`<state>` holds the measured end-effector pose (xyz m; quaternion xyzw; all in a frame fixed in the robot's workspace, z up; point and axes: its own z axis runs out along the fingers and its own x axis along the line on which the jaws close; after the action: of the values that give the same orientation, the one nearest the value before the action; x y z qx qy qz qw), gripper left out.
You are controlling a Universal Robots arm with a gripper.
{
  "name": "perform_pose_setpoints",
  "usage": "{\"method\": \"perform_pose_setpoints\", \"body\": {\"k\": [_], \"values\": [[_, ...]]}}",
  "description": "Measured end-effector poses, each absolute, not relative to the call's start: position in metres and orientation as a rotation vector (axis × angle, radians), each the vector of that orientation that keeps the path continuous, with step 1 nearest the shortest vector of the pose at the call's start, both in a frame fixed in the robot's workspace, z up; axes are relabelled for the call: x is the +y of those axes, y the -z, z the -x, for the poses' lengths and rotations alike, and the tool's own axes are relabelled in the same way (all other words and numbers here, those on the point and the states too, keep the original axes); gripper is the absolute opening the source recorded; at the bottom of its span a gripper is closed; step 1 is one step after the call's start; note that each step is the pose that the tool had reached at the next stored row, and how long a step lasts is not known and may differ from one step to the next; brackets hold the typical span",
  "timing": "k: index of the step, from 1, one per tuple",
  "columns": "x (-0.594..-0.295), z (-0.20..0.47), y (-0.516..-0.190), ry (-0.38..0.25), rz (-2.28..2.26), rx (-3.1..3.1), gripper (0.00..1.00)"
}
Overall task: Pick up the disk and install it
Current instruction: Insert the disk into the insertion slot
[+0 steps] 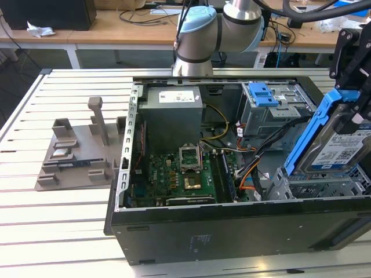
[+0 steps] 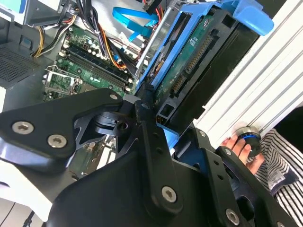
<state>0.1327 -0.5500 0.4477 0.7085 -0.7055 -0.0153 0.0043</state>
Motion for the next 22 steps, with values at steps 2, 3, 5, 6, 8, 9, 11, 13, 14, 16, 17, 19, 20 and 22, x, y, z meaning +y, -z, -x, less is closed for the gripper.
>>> {"method": "perform_pose_setpoints", "body": {"k": [2, 3, 5, 6, 8, 9, 11, 13, 14, 16, 17, 19, 20, 22], "values": [[-0.549, -0.133, -0.447, 0.048, -2.220, -2.210, 0.37], [-0.549, -0.133, -0.447, 0.048, -2.220, -2.210, 0.37], [-0.548, -0.133, -0.445, 0.048, -2.220, -2.210, 0.37], [-0.548, -0.134, -0.444, 0.048, -2.220, -2.210, 0.37], [-0.548, -0.134, -0.442, 0.048, -2.220, -2.210, 0.37], [-0.547, -0.134, -0.441, 0.048, -2.219, -2.210, 0.37], [-0.548, -0.134, -0.438, 0.048, -2.220, -2.210, 0.37], [-0.548, -0.134, -0.435, 0.048, -2.219, -2.210, 0.37], [-0.548, -0.134, -0.434, 0.048, -2.219, -2.210, 0.37], [-0.548, -0.134, -0.430, 0.048, -2.220, -2.210, 0.37], [-0.548, -0.134, -0.428, 0.048, -2.219, -2.210, 0.37], [-0.548, -0.134, -0.425, 0.049, -2.219, -2.210, 0.37], [-0.548, -0.134, -0.424, 0.049, -2.219, -2.210, 0.37], [-0.548, -0.134, -0.420, 0.049, -2.219, -2.210, 0.37]]}}
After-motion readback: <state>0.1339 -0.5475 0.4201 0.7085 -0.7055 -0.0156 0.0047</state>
